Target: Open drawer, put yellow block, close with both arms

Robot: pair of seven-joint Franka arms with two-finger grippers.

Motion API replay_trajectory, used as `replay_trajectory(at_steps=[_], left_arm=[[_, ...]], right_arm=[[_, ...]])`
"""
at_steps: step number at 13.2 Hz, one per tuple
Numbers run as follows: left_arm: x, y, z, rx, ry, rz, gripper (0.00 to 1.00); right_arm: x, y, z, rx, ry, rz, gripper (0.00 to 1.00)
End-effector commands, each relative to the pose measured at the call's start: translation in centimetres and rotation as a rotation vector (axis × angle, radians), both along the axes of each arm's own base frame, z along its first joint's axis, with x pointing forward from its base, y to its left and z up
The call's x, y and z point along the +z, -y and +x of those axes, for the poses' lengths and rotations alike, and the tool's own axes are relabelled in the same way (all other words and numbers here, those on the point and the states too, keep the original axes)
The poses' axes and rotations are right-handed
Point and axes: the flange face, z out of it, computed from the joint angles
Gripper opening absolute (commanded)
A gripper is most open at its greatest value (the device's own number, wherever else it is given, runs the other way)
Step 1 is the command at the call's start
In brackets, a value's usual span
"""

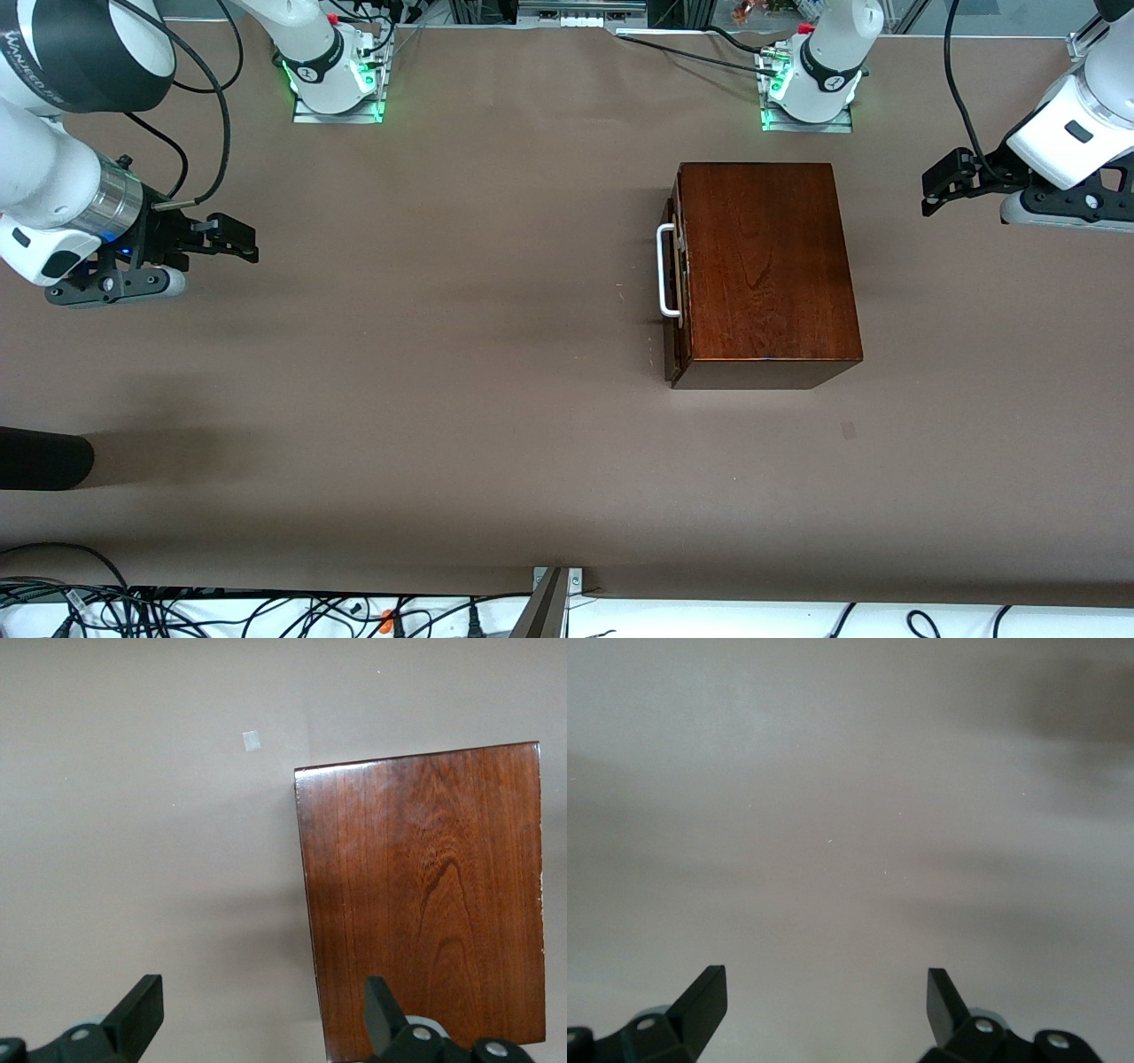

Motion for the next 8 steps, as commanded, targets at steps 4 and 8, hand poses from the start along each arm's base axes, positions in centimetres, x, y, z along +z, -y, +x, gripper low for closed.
replay_trajectory(at_steps=[4, 8], left_arm=[[0.2, -0.4, 1.9, -0.044, 0.016, 0.011, 1.00], [0.1, -0.5, 2.4, -0.044, 0.016, 0.008, 1.00]], right_arm=[[1.6, -0.8, 0.2, 0.042, 0.039, -0.002, 1.00], [2.0, -0.5, 0.9, 0.044, 0.061, -0.061, 1.00]])
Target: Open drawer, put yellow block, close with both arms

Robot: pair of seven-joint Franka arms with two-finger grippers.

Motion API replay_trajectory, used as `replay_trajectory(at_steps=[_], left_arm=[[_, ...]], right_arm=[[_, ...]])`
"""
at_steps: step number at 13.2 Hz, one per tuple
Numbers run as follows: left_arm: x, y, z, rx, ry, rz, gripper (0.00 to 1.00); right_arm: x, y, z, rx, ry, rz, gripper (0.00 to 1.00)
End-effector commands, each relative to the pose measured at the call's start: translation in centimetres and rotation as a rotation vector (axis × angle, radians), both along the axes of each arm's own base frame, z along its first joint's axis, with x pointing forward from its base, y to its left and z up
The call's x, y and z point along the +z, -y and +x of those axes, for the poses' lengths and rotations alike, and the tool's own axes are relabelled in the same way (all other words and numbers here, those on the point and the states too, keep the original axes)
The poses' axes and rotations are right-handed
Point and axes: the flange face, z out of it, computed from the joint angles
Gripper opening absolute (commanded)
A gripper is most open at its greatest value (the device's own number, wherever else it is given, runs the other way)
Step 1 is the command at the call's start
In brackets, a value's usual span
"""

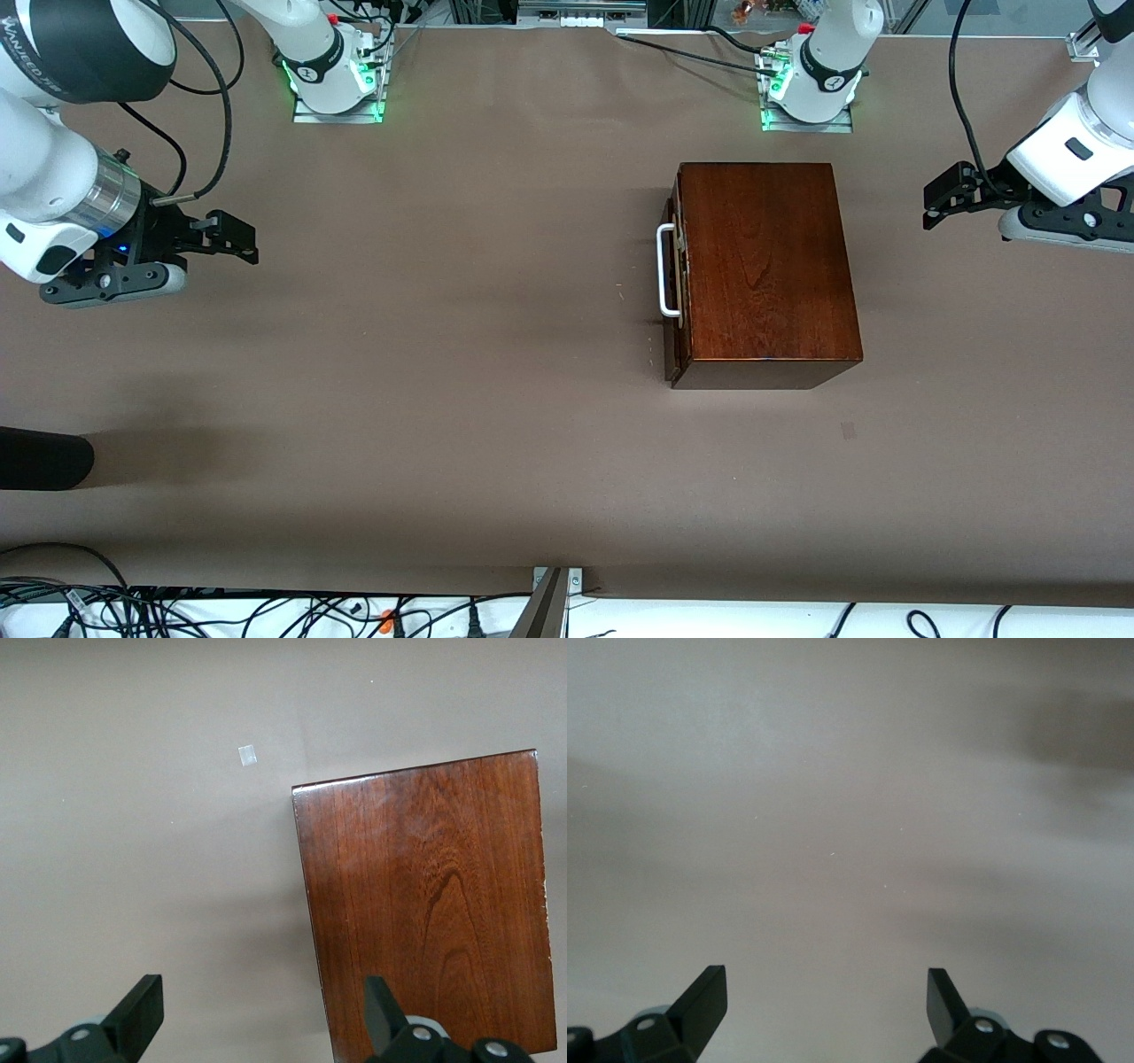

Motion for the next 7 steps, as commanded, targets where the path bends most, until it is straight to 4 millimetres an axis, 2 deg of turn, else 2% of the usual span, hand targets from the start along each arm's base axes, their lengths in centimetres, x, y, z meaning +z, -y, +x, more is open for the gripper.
replay_trajectory(at_steps=[1, 7], left_arm=[[0.51, -0.21, 0.71, -0.019, 0.008, 0.013, 1.00], [0.32, -0.22, 0.85, -0.017, 0.005, 0.015, 1.00]], right_arm=[[0.46, 0.18, 0.58, 0.023, 0.023, -0.060, 1.00], [0.45, 0.33, 0.59, 0.026, 0.021, -0.057, 1.00]])
